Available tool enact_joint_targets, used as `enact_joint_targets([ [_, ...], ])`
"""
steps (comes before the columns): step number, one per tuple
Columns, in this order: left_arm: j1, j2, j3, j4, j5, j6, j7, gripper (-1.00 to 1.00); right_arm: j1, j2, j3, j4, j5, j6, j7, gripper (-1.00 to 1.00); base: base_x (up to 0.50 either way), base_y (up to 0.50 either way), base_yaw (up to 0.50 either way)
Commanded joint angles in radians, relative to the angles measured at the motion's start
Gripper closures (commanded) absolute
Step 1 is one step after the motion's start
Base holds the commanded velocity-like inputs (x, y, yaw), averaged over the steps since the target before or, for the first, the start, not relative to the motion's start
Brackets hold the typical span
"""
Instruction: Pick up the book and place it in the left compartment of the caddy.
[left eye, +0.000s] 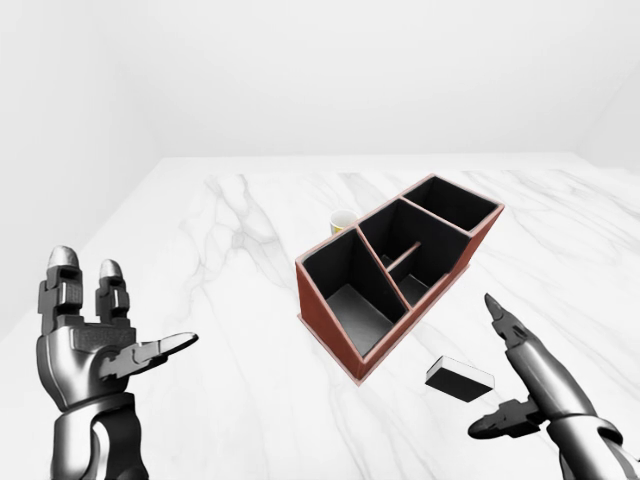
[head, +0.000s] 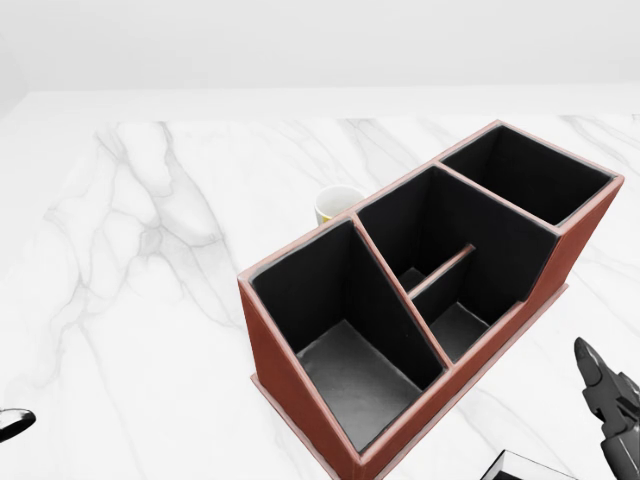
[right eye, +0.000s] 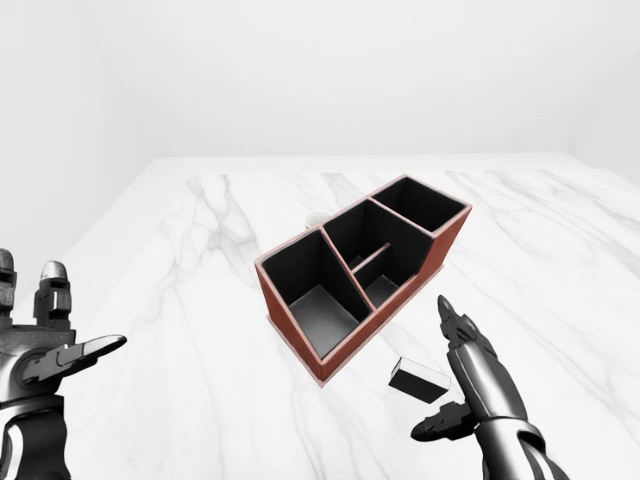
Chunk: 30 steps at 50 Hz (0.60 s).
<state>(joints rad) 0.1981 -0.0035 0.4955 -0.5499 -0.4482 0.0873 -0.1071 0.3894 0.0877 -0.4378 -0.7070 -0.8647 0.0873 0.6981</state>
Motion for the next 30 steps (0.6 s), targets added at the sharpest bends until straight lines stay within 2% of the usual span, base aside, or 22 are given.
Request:
enact_joint_targets([
  [1,0.002,0.000,-0.010,0.008,0.006,0.000,0.000,-1.00,-0.013,-0.023,-0.027,0.112,-0.025,0.000,0.000,-1.00,0.00,0.00,0.00],
  [15,0.005,-0.004,-0.014,0.001,0.011,0.000,0.000,-1.00,-0.026,-0.064,-0.036,0.236,-0.014,0.000,0.000,-1.00,0.00,0.00,0.00],
  [30,-0.004,-0.002,-0.033,0.012,0.018,0.000,0.004,-1.00,-0.059,-0.104,-0.060,0.246,-0.059,0.000,0.000,-1.00,0.00,0.00,0.00],
])
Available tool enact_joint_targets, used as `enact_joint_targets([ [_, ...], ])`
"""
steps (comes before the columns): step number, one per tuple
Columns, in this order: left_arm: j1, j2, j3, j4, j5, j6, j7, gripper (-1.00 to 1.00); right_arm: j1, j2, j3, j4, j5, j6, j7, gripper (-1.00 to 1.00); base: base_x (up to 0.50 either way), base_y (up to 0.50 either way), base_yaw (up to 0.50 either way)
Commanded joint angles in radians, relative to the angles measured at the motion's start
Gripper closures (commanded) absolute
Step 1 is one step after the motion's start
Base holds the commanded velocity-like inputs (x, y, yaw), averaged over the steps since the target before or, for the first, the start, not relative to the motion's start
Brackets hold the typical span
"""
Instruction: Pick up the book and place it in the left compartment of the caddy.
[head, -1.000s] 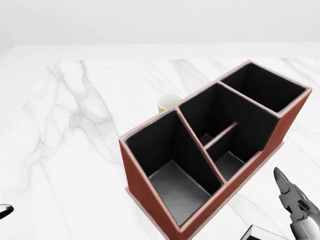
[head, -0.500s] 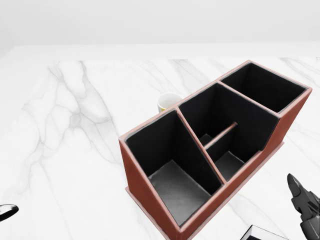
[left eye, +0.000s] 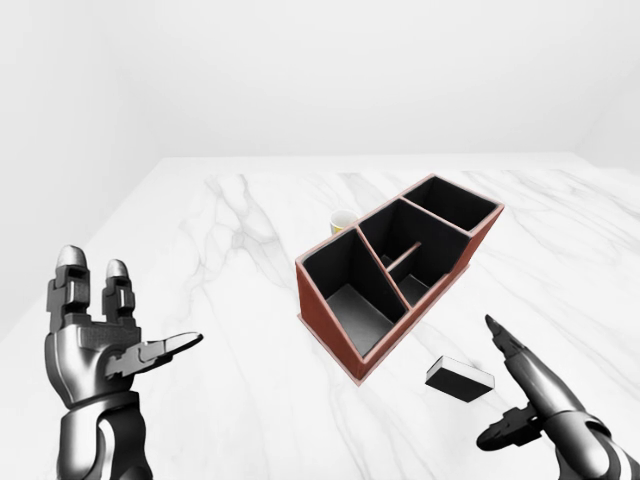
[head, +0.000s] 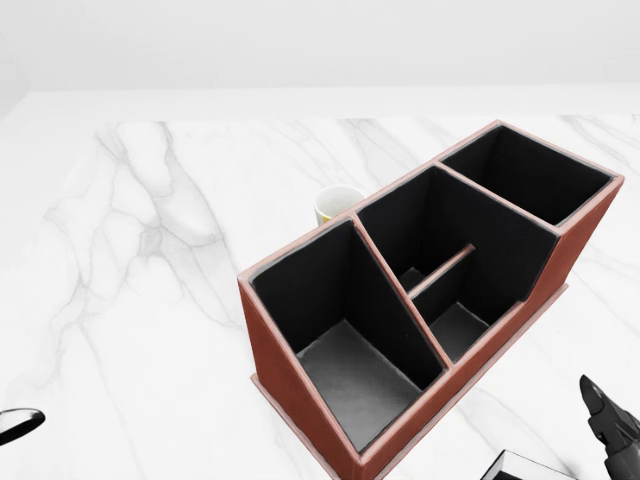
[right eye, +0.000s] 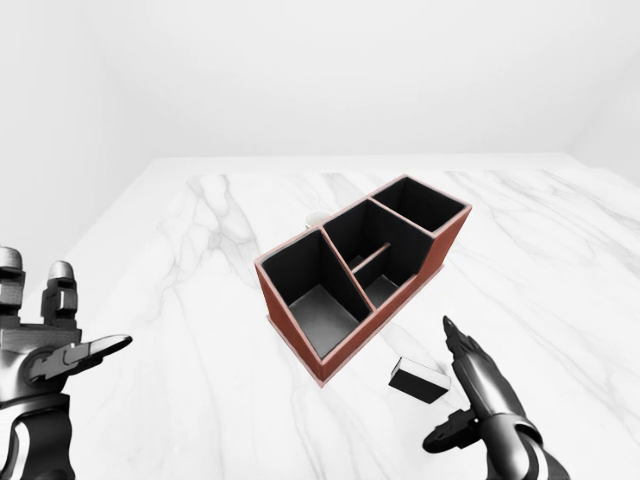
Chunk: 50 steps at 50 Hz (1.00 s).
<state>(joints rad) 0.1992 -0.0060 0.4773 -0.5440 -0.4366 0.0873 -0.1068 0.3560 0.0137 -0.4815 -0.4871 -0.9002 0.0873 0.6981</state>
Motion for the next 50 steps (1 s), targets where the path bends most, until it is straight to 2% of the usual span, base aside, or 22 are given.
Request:
enact_joint_targets([
  [1,-0.005,0.001,-0.016,0.007,0.007,0.000,0.004,-1.00,-0.027,-0.031,-0.016,0.029,-0.025,0.000,0.000,-1.00,0.00,0.00,0.00],
  [31,0.005,-0.004,-0.024,0.016,0.012,0.000,-0.003,-1.00,-0.079,-0.097,0.021,0.104,-0.124,0.000,0.000,-1.00,0.00,0.00,0.00],
  [50,0.001,0.001,-0.028,0.039,0.011,0.000,-0.002,-1.00,-0.101,-0.116,0.075,0.147,-0.181,0.000,0.000,-1.00,0.00,0.00,0.00],
])
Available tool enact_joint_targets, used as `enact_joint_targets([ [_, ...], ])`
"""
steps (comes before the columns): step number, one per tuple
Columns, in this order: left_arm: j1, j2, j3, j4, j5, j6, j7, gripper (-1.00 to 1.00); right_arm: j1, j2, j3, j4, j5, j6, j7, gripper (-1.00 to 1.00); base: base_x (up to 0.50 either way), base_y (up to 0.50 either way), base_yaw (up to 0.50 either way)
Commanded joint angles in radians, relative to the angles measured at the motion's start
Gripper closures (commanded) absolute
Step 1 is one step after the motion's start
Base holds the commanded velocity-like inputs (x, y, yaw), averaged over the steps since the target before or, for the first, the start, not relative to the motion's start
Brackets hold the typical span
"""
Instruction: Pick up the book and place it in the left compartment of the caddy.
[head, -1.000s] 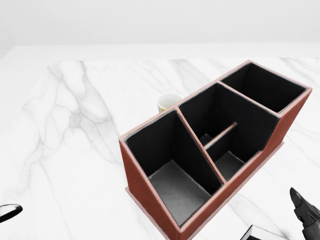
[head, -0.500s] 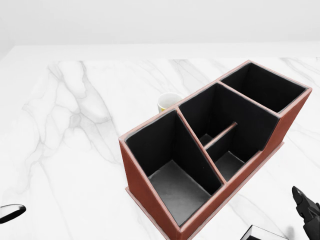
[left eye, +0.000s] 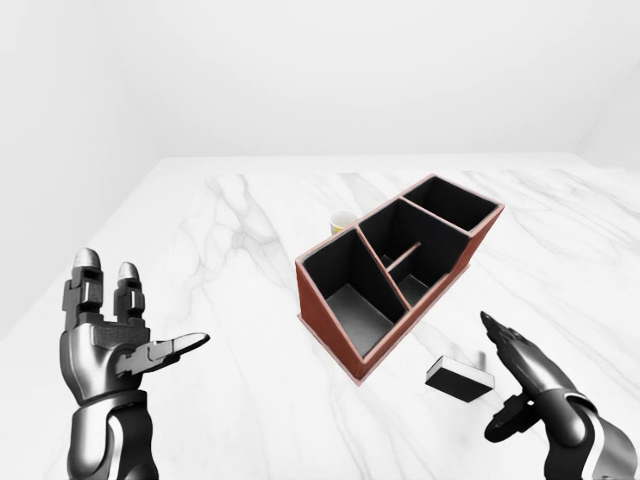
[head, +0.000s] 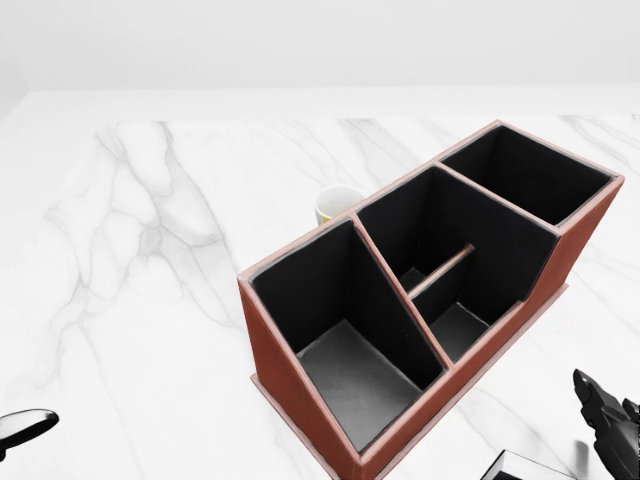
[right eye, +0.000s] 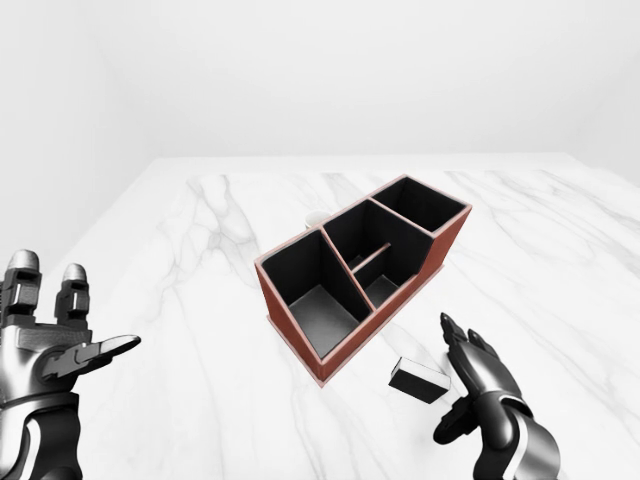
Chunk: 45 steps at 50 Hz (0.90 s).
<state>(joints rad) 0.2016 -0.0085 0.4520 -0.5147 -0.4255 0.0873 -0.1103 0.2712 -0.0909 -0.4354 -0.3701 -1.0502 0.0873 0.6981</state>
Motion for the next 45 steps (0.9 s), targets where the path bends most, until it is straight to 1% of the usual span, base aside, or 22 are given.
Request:
enact_joint_targets([
  [1,-0.001,0.004,-0.002,0.007,0.000,0.000,0.003,-1.00,-0.023,-0.014,0.033,0.032,-0.033,0.000,0.000,-1.00,0.00,0.00,0.00],
  [9,-0.002,0.004,-0.006,0.015,0.003,0.000,0.003,-1.00,-0.020,-0.016,0.062,0.029,-0.036,0.000,0.000,-1.00,0.00,0.00,0.00],
  [36,-0.003,0.005,-0.004,-0.003,-0.002,0.000,0.001,-1.00,-0.056,-0.044,0.092,0.073,-0.018,0.000,0.000,-1.00,0.00,0.00,0.00],
  [45,-0.001,0.001,-0.007,0.011,0.000,0.000,-0.006,-1.00,-0.065,-0.050,0.107,0.120,-0.001,0.000,0.000,-1.00,0.00,0.00,0.00],
])
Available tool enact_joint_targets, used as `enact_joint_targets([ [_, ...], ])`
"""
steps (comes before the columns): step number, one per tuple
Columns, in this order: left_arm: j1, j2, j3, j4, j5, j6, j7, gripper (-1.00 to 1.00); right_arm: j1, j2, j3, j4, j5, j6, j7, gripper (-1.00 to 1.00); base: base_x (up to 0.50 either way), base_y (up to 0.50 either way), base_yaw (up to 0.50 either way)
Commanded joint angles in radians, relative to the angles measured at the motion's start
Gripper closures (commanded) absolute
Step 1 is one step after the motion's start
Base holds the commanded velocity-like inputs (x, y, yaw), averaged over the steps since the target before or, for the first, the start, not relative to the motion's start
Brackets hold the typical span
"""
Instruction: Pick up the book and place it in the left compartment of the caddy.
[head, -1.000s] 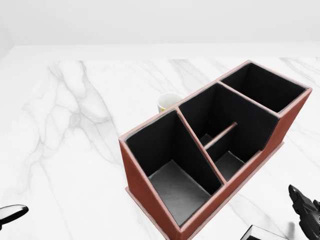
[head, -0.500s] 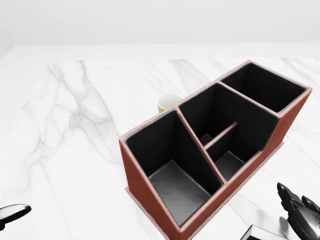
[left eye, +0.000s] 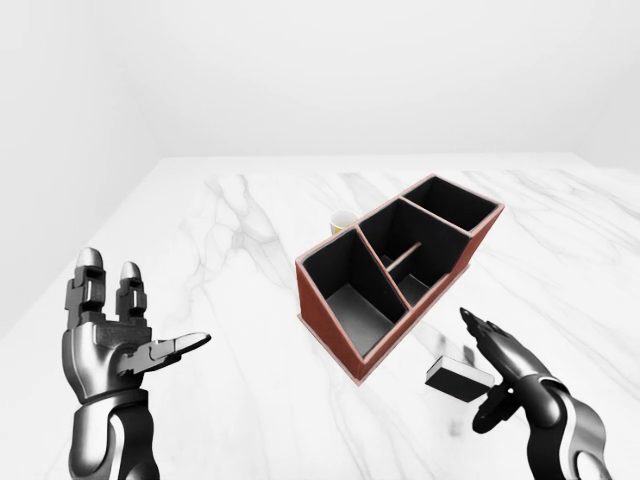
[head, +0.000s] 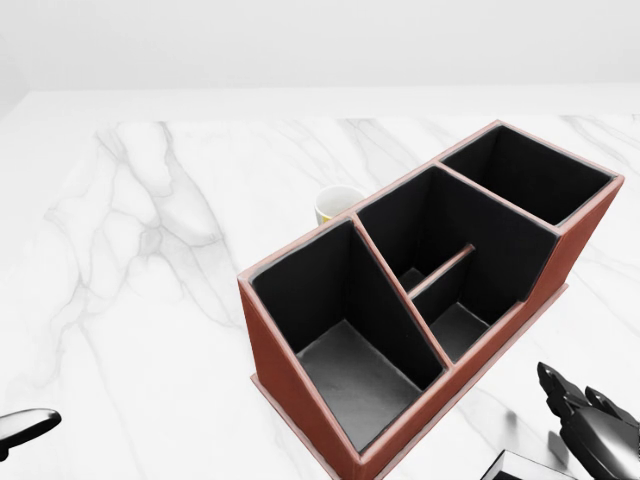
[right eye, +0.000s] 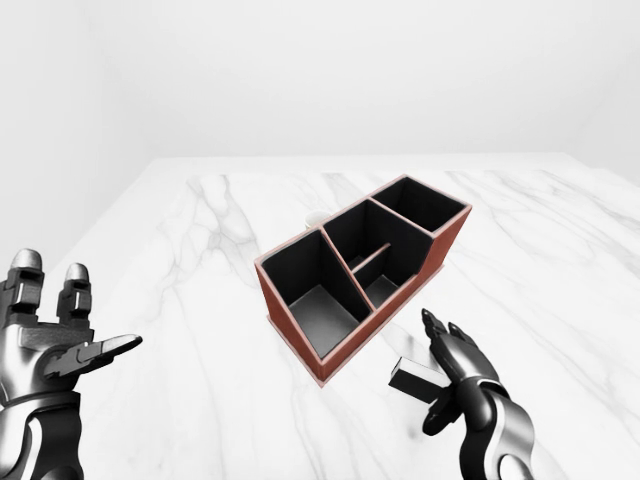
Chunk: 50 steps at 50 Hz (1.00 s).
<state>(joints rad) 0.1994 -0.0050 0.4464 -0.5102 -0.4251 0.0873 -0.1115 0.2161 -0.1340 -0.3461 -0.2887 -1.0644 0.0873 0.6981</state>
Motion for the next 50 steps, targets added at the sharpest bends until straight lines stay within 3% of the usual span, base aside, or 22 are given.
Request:
enact_joint_targets([
  [1,0.001,-0.002,-0.002,0.007,0.000,0.000,-0.004,-1.00,-0.010,-0.009,0.019,0.044,0.016,0.000,0.000,-1.00,0.00,0.00,0.00],
  [35,0.001,-0.002,-0.030,0.037,0.011,-0.001,-0.003,-1.00,-0.036,-0.041,0.044,0.118,0.000,0.000,0.000,-1.00,0.00,0.00,0.00],
  [50,0.002,-0.004,-0.041,0.055,0.017,-0.017,-0.005,-1.00,-0.055,-0.055,0.062,0.164,-0.007,0.000,0.000,-1.00,0.00,0.00,0.00],
])
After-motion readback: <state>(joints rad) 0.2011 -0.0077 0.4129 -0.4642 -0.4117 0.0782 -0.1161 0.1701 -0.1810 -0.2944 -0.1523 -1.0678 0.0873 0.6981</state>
